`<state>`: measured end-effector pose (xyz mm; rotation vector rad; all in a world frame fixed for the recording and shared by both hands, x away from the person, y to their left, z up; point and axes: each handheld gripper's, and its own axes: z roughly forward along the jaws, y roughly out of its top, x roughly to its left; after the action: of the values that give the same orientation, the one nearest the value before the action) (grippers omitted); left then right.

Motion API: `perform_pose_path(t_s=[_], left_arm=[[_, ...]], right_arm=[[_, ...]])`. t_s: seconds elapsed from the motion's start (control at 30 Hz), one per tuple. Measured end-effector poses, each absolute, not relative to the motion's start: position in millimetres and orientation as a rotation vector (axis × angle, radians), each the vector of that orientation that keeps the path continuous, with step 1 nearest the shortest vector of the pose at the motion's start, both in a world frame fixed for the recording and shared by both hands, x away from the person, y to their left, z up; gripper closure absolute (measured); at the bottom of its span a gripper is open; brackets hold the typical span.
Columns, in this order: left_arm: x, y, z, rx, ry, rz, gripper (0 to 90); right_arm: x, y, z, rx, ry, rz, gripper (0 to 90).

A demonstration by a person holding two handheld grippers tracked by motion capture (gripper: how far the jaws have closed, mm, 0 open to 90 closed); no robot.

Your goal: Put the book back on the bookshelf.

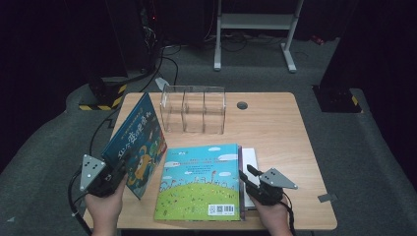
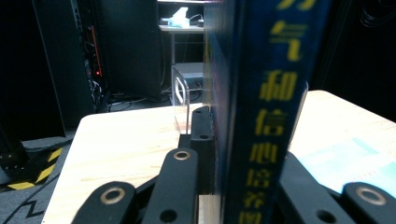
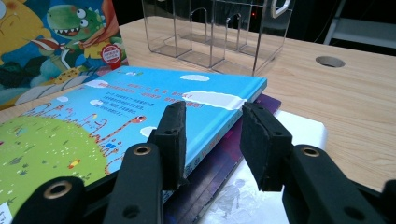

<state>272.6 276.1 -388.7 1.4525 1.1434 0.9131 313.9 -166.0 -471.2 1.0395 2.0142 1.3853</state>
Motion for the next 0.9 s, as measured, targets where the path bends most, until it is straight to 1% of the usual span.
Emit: perform_pose_path(t_s=[0.13,0.33,0.4,0.5,0.53,0.9], left_arm=[[272,274,-389,1.46,1.127,0.924,82.4],[274,274,-386,1.465,1.147,0.901,82.7],[275,274,-385,1.467,1.148,0.901,82.8],[277,274,-383,1.467,1.147,0.902,83.1],[278,274,-380,1.455,1.155,0.897,83.2],[296,271,-364,1.466,1.172,0.901,83.4]], right_arm=[[315,-168,-471,1.039,2.02,1.38,58.6],[321,-176,-469,1.024,2.043,1.311,58.1],[322,-187,-473,1.065,2.025,1.311,58.1],[321,-192,-479,1.094,2.013,1.33,58.1],[320,-192,-484,1.091,2.035,1.325,57.8],[318,-197,-484,1.087,2.029,1.341,58.4]])
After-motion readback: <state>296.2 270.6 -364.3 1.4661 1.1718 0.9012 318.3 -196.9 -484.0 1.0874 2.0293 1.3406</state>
